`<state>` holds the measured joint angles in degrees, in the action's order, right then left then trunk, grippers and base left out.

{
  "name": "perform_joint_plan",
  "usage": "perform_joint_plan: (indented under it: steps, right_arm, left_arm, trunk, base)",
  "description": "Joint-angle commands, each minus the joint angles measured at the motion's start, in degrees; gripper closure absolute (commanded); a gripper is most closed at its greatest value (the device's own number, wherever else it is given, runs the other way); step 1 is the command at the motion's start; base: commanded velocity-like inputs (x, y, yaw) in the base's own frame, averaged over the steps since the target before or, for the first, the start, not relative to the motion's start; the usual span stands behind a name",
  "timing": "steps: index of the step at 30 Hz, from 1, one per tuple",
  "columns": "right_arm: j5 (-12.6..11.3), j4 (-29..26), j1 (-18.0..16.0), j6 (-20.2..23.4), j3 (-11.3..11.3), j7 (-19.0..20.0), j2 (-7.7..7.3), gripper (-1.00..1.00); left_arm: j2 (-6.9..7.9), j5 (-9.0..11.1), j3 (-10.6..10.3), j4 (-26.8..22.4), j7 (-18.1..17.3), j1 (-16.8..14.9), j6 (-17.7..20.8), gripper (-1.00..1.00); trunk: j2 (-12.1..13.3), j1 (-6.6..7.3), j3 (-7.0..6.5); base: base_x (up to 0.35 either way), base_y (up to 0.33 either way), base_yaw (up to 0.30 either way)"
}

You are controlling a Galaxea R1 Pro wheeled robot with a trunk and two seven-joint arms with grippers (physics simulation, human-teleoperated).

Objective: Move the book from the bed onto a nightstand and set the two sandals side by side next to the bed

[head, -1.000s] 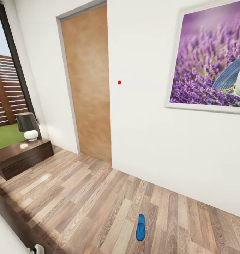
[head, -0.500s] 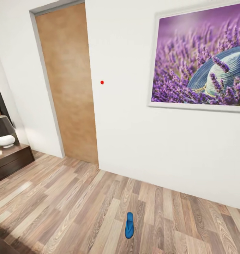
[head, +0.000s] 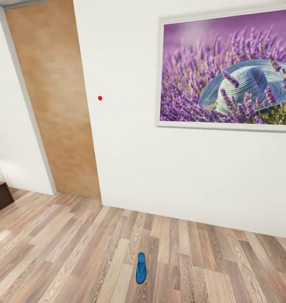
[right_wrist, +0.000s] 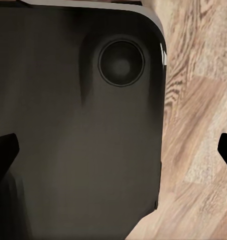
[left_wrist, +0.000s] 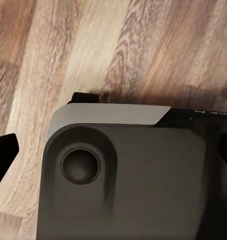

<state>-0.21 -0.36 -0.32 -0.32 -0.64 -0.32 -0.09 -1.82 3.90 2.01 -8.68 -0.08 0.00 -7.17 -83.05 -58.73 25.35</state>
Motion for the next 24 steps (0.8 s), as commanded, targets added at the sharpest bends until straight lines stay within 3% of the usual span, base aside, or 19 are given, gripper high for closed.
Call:
perform_joint_plan:
  steps: [1, 24]
  right_arm:
    - [-0.03, 0.0, -0.03, -0.03, -0.06, -0.03, 0.0, -1.0]
    - [-0.05, 0.0, -0.03, -0.03, -0.15, -0.03, 0.0, -1.0]
  left_arm:
    - [-0.02, 0.41, 0.17, -0.02, -0.01, 0.0, -0.13, -1.0]
    - [-0.02, 0.42, 0.18, -0.02, -0.09, 0.0, -0.13, -1.0]
  trunk:
    - [-0.03, 0.0, 0.05]
    - [-0.03, 0.0, 0.05]
  base:
    - [0.0, 0.0, -0.283]
    - [0.0, 0.0, -0.283]
